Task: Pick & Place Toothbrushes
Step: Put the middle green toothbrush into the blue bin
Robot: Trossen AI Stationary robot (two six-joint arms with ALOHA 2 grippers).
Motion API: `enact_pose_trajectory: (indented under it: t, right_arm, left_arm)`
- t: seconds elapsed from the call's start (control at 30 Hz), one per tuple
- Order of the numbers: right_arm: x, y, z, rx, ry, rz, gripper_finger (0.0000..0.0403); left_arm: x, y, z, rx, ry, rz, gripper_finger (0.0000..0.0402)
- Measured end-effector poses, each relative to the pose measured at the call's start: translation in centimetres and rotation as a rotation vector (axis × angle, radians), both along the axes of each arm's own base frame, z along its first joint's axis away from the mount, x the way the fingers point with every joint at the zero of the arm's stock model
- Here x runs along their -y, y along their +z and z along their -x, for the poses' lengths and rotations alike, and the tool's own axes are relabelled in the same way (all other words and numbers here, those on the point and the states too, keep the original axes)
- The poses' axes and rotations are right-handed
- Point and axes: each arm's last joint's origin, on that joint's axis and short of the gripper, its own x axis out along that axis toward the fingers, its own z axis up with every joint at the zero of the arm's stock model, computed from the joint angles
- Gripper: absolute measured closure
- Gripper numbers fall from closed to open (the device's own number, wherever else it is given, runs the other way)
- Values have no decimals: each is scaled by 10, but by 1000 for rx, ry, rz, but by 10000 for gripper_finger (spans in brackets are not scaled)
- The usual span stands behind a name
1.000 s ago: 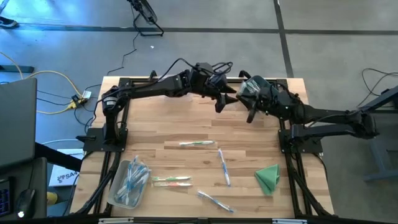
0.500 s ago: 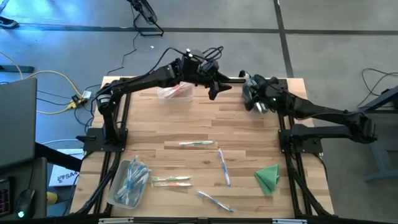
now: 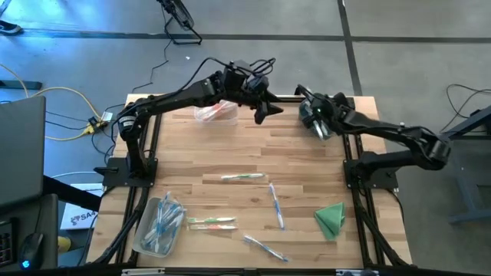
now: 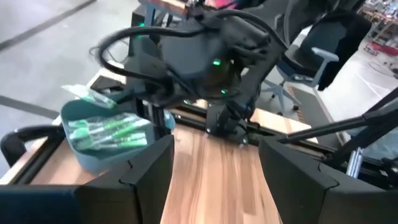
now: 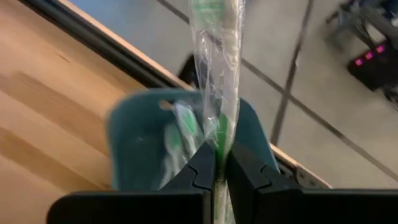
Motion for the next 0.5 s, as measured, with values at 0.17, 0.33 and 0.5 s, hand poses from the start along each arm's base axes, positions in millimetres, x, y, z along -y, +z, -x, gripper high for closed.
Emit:
enact_pose_trajectory:
  t: [0.17,0.33,0.5]
  right_arm:
    - [12,-12,5,-52,-62,-42,390]
    - [18,-24,9,-119,-116,-89,390]
    - [20,-32,17,-157,-179,-146,390]
  left_arm:
    - [0,-3,1,-35,-1,11,171]
    - [0,-3,1,-35,-1,10,171]
    - [0,-3,1,-35,0,10,171]
